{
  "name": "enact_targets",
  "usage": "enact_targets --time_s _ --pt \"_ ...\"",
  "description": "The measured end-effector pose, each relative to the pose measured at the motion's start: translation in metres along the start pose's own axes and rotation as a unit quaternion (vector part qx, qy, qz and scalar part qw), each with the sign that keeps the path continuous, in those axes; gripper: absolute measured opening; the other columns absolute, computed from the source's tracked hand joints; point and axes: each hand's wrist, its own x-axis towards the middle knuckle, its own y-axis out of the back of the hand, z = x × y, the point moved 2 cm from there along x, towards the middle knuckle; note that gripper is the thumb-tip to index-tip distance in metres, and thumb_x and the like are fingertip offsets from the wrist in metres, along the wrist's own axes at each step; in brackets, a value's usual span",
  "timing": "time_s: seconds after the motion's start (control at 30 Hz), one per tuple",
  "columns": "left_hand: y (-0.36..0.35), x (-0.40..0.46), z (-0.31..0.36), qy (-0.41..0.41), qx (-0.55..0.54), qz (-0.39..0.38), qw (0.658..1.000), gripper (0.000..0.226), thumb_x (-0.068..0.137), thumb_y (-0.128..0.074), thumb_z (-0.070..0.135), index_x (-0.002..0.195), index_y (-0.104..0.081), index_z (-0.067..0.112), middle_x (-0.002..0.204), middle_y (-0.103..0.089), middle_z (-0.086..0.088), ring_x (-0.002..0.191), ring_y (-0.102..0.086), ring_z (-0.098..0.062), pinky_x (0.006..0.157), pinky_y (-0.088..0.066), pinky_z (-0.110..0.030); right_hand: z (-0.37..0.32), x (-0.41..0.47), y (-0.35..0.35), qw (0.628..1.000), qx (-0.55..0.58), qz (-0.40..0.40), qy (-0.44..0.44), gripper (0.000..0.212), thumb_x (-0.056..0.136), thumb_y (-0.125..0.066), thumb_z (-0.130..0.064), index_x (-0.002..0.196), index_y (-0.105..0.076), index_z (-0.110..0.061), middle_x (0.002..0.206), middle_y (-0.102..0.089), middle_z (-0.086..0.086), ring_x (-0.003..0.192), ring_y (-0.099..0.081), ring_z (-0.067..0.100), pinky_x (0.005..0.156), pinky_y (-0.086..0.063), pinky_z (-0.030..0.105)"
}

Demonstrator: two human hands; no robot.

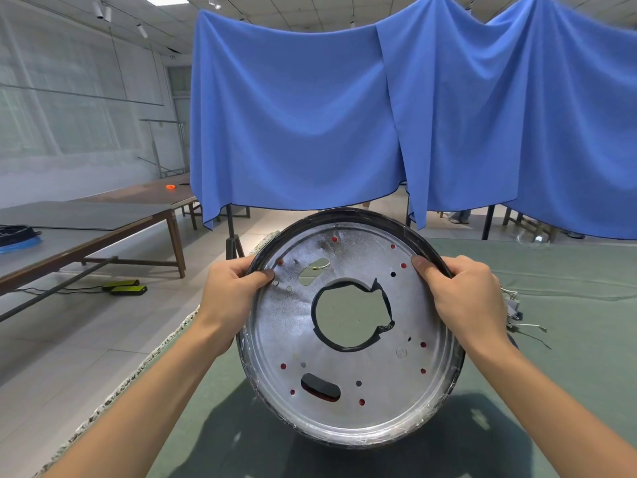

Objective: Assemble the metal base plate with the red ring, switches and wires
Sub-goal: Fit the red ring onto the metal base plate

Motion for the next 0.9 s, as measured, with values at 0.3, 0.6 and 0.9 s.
enact_targets --time_s 0.3,0.6,0.9 --pt "-0.0016 -0.0029 0.0054 -0.036 0.007 -0.005 0.999 0.031 0.086 -0.057 -0.005 0.072 -0.073 0.016 0.065 -0.072 0.003 0.059 -0.066 -0.009 0.054 -0.052 -0.018 0.0052 -0.0017 0.0004 1.000 0.026 0.005 -0.012 0.046 0.088 -0.060 -0.049 0.059 -0.057 -0.013 0.068 -0.055 0.001 0.065 -0.049 0.021 0.055 -0.034 0.033" --pt "-0.0039 -0.0046 0.0082 -0.050 0.012 -0.016 0.999 0.036 0.086 -0.056 -0.006 0.064 -0.072 0.019 0.063 -0.070 0.004 0.057 -0.065 -0.008 0.054 -0.052 -0.017 0.0082 -0.0032 0.0004 1.000 0.026 0.014 -0.006 0.043 0.087 -0.060 -0.050 0.063 -0.062 -0.015 0.071 -0.058 0.002 0.068 -0.052 0.022 0.056 -0.036 0.032" --pt "-0.0037 -0.0058 0.0079 -0.049 0.015 -0.023 0.998 0.032 0.087 -0.057 -0.004 0.071 -0.072 0.019 0.063 -0.071 0.006 0.057 -0.065 -0.005 0.053 -0.049 -0.014 0.0082 -0.0035 0.0008 1.000 0.016 0.021 0.004 0.042 0.088 -0.059 -0.050 0.061 -0.060 -0.018 0.070 -0.057 0.000 0.065 -0.050 0.013 0.052 -0.031 0.027"
